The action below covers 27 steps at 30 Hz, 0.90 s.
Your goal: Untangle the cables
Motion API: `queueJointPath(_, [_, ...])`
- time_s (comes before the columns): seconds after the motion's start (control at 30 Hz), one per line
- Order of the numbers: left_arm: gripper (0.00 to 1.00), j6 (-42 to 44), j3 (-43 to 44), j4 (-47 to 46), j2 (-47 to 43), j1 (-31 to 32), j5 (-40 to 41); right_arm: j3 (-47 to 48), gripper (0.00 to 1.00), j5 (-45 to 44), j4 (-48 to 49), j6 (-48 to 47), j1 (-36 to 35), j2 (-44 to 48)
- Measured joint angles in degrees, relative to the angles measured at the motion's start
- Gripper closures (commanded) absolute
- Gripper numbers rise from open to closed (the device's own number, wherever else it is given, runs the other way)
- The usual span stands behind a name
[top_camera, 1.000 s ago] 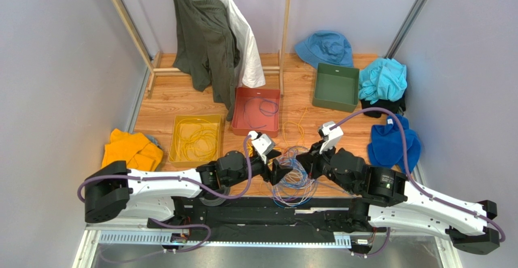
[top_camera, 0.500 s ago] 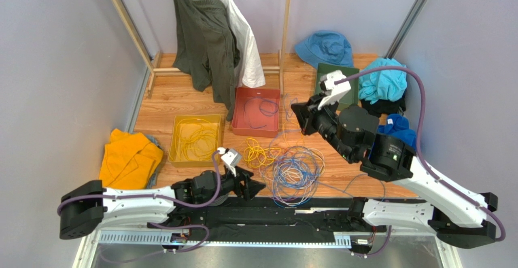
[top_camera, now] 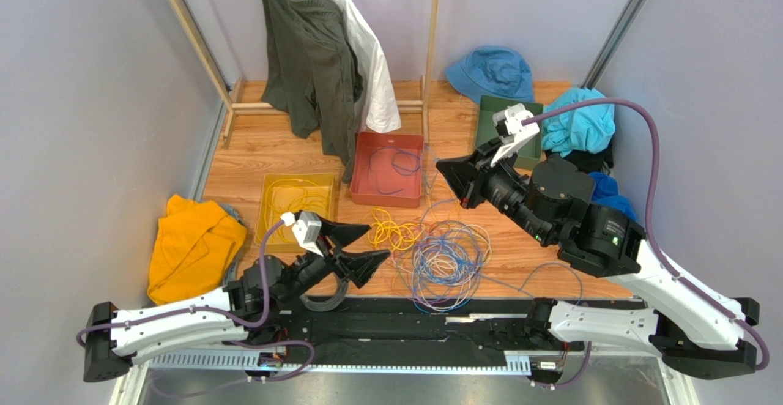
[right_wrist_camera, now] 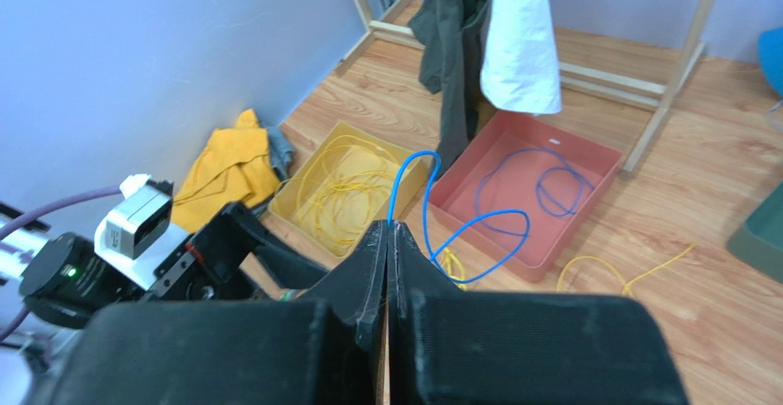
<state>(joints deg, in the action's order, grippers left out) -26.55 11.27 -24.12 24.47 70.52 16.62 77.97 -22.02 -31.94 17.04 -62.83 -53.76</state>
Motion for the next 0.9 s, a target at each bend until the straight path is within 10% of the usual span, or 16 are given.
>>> queueJointPath(0.57, [0.03,15.8,15.5,-18.1,41.1,-0.6,-4.5,-0.4,1.00,10.1,-1.3,7.6,-0.1,1.5])
queueJointPath(0.67, [0.10,15.9,17.1,-21.1,43.5,-2.4,-4.7,-0.4,1.00,10.4,-2.2,8.0,-0.2,2.8])
queueJointPath(0.9, [0.62,15.2,17.6,-24.2,45.1,-5.7,-6.3,-2.1,1.00,10.4,-2.2,8.3,-0.2,7.6])
